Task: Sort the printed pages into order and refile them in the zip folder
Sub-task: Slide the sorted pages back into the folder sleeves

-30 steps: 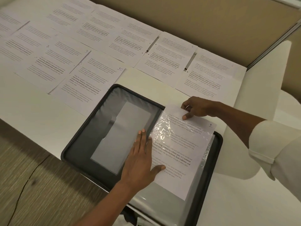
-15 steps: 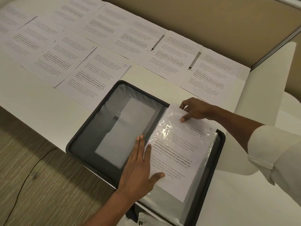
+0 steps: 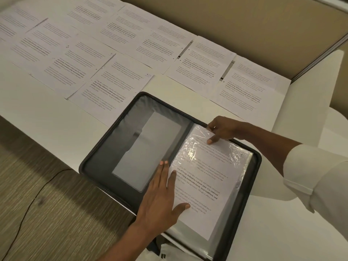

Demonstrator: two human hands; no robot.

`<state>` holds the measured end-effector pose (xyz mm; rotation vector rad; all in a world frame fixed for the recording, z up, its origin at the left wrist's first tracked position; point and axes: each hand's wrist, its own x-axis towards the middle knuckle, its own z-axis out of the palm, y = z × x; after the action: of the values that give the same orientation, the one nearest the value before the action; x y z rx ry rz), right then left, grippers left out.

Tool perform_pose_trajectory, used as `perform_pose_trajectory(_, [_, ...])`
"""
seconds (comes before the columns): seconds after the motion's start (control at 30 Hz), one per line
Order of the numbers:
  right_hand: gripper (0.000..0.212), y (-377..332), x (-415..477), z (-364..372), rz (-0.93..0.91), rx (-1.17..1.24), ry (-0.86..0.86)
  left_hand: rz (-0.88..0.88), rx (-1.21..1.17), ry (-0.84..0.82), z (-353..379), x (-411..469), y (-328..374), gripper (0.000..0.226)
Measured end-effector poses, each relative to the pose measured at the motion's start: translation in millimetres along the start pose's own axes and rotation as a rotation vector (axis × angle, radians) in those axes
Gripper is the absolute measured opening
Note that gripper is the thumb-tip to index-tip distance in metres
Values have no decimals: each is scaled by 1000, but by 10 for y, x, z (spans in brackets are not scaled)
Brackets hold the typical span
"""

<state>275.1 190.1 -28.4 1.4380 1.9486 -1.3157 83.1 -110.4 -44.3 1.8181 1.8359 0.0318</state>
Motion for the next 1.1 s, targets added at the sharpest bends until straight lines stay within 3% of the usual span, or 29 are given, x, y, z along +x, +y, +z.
perform_pose_trajectory(0.1, [9,-15,-57,-16,-14,73,-85,-5,-6,-20,-9,-22,14,108])
perform_pose_trajectory(0.3, [35,0,-96,-73,10,159,-132,-21,-17,-26,-5,-38,45,104])
perform_pose_trajectory(0.63, [15,82,-216,12,22,227,-136,-23,-36,5,0,9,66,93])
perform_pose_trajectory(0.87, [21,121,-278,-54,70,326,-186,-6,-51,49,-14,41,69,87])
perform_pose_trajectory(0.97, [33,168,-312,-45,66,270,-154,-1,-115,88,-2,61,49,74])
perform_pose_trajectory(1.1, [40,248,-299,69,37,287,7,60,-270,283,-10,90,-66,41])
